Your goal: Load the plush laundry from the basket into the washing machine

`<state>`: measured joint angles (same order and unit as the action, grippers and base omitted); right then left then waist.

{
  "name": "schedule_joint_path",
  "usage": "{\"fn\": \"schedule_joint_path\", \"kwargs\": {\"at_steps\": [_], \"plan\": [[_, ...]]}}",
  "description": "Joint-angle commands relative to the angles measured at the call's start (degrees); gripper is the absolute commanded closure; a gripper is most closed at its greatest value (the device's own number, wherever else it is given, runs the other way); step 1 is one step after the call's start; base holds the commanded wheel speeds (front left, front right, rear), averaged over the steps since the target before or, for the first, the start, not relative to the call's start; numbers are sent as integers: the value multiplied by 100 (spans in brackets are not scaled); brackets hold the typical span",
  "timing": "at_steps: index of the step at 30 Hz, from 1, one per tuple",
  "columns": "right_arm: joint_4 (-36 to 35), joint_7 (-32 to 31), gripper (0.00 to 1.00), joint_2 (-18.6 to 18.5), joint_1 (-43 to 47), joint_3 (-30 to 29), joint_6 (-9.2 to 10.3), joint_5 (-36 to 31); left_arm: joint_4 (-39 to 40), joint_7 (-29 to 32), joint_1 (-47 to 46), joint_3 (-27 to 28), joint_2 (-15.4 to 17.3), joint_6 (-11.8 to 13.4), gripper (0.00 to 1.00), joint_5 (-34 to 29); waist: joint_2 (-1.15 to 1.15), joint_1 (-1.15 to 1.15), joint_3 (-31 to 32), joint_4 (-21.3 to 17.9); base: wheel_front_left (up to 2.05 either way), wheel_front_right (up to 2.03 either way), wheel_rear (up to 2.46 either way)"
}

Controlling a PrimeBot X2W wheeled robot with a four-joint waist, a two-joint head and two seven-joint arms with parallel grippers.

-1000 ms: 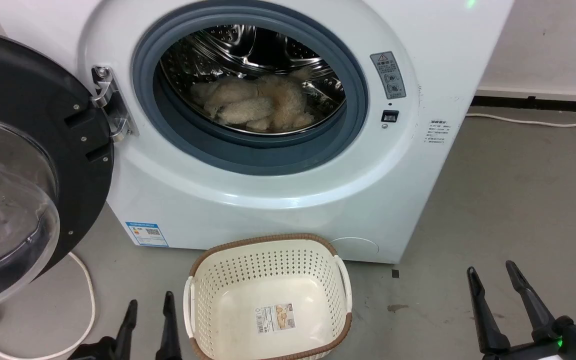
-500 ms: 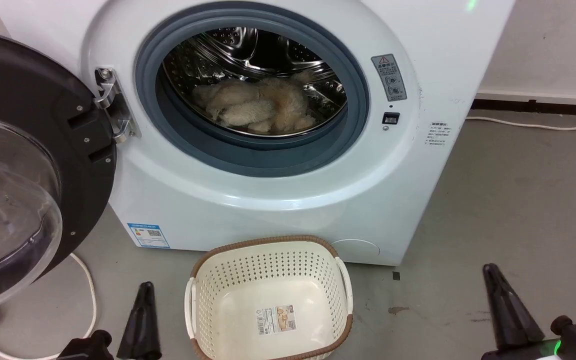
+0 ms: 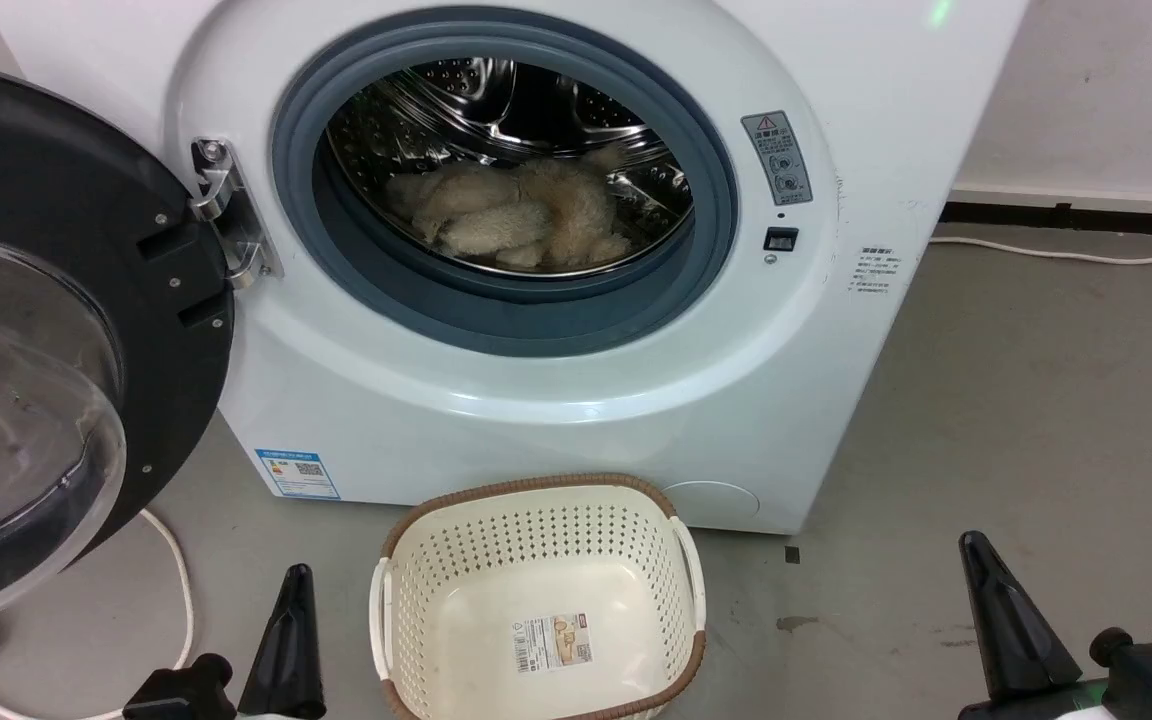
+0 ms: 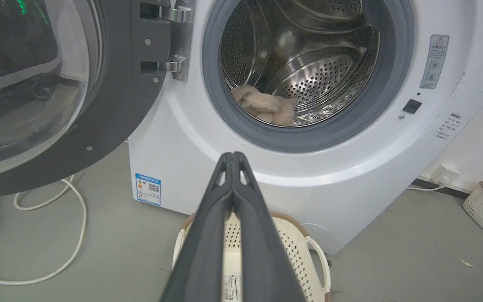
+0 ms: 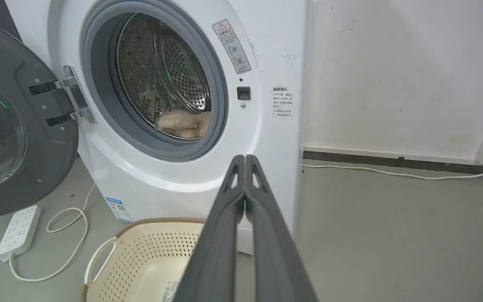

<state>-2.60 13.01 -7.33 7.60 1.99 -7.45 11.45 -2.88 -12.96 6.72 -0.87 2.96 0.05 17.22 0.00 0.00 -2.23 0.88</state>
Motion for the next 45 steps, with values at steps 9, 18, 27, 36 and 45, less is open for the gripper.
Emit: {"fn": "schedule_joint_path", "kwargs": {"at_steps": [9,18,27,36,45], "plan": [[35,-118,100,55,-143,-31,-1,-133,50,119,-118,16,-2,-1,100,-174,0,0,18,-7,0,0,0],[55,-224,100,90,-198,-46,-1,-224,71,225,-168,23,-2,-1,100,-312,0,0,36,-14,0,0,0],[75,-329,100,125,-253,-61,-1,-314,92,330,-217,29,-3,-2,100,-451,0,0,55,-21,0,0,0],[95,-435,100,160,-309,-76,-1,-405,114,435,-267,35,-3,-2,100,-589,0,0,73,-29,0,0,0],[120,-565,100,202,-376,-95,-2,-515,140,564,-327,43,-4,-2,100,-758,0,0,95,-37,0,0,0]]}}
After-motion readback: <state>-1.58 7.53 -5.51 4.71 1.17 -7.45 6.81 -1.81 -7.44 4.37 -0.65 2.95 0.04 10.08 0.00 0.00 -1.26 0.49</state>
